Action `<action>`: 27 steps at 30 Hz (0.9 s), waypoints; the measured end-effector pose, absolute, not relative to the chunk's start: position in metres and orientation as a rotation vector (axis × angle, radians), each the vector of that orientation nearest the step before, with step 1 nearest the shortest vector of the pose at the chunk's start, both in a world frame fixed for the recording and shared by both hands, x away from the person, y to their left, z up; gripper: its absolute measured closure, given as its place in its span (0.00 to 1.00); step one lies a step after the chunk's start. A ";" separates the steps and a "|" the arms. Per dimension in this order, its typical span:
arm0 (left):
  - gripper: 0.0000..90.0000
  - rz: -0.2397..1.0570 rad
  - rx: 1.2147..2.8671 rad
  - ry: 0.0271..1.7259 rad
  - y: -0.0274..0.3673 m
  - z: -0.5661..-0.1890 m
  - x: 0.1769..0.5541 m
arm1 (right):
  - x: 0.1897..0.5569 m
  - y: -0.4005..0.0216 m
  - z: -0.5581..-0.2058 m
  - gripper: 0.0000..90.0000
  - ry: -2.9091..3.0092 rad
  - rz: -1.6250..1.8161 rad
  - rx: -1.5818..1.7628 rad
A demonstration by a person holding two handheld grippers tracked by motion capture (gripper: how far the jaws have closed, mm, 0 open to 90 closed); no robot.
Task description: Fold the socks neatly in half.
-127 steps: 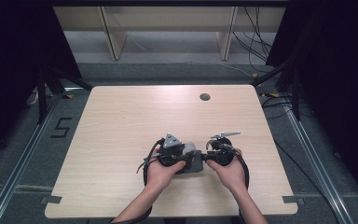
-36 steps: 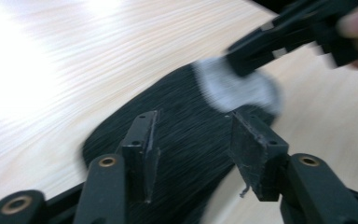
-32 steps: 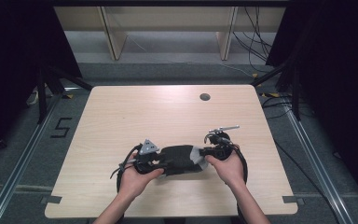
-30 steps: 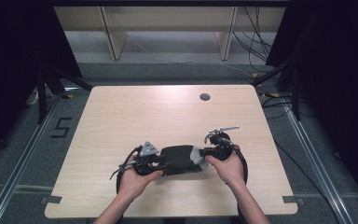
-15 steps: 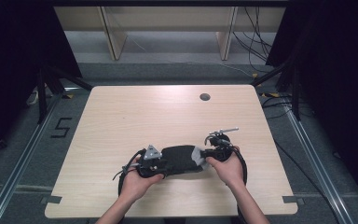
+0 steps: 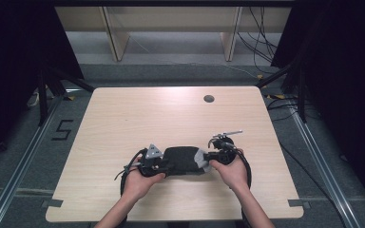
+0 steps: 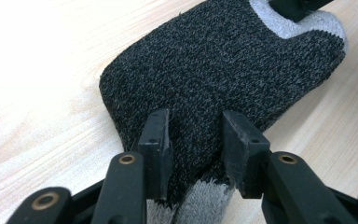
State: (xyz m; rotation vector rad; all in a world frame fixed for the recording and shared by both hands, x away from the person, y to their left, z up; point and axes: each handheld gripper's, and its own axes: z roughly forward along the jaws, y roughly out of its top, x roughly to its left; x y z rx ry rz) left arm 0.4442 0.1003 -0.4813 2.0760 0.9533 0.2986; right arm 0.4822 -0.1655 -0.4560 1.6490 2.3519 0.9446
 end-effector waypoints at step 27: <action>0.68 0.353 2.059 0.999 0.111 -0.482 0.459 | 0.490 -0.156 -0.456 0.79 2.362 0.973 1.635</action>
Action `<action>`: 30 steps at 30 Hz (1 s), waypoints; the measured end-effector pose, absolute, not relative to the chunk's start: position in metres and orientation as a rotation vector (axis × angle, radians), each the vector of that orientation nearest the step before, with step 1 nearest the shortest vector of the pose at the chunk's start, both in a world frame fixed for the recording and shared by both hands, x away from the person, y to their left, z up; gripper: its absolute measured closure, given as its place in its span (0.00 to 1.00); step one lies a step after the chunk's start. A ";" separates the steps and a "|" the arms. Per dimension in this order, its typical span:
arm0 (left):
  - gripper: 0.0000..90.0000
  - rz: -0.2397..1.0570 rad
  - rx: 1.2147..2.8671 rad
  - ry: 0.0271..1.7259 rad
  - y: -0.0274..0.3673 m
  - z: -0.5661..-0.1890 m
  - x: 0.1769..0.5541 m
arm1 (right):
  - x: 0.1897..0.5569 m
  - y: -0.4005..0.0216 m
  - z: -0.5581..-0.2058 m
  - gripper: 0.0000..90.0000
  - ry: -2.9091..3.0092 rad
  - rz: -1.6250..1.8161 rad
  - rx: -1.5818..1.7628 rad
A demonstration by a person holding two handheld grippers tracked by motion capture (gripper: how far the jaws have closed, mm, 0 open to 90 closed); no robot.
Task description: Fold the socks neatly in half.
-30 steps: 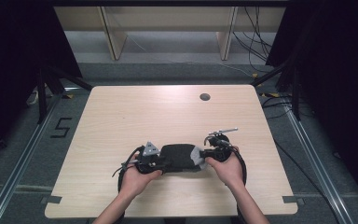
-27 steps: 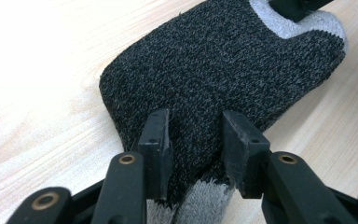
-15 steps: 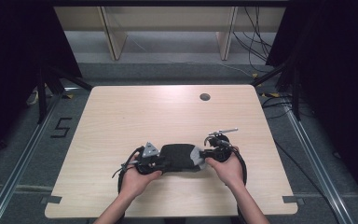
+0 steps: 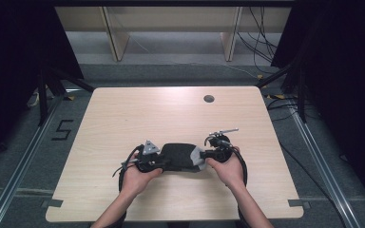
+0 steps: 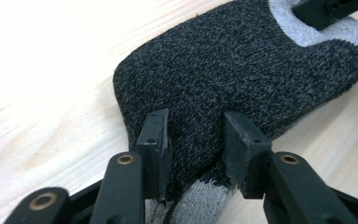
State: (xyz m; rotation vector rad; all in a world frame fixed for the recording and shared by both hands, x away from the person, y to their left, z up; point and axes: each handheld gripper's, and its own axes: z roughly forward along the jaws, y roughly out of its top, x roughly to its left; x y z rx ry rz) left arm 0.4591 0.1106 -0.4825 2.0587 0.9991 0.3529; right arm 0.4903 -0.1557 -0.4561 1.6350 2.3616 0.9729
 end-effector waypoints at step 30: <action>0.31 0.559 1.841 1.098 0.191 -0.457 0.437 | 0.470 -0.212 -0.436 0.38 2.163 1.153 1.499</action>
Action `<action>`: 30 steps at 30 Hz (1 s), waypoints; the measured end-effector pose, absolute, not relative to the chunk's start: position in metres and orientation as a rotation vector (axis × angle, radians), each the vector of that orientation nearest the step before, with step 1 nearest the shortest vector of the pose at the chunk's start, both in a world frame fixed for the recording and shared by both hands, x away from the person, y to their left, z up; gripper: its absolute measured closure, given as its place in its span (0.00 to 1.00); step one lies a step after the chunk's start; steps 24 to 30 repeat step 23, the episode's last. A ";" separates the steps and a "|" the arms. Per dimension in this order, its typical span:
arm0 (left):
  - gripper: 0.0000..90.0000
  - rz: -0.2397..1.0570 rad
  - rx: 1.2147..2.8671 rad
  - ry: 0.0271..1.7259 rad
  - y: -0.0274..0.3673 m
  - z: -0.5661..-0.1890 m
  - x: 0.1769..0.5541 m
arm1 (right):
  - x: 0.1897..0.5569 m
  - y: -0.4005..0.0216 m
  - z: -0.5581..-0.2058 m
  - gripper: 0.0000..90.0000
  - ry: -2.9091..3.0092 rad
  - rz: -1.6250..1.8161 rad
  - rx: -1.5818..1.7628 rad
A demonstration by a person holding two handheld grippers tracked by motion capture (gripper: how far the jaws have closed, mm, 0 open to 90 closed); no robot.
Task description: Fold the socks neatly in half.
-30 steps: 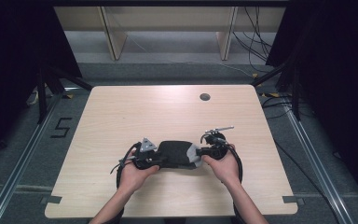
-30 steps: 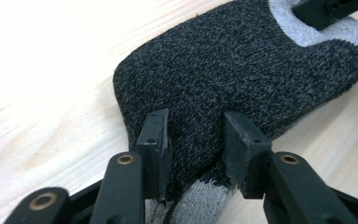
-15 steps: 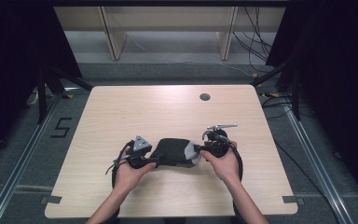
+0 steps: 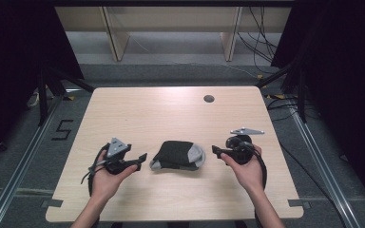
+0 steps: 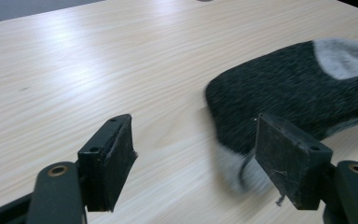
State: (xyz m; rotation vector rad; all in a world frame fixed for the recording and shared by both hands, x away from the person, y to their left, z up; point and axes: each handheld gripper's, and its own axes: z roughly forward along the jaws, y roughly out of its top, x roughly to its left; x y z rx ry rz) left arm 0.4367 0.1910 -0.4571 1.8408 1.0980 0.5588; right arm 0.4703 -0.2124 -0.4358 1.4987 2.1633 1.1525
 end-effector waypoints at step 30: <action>0.30 0.675 1.603 1.215 0.262 -0.509 0.377 | 0.410 -0.271 -0.482 0.32 1.894 1.203 1.404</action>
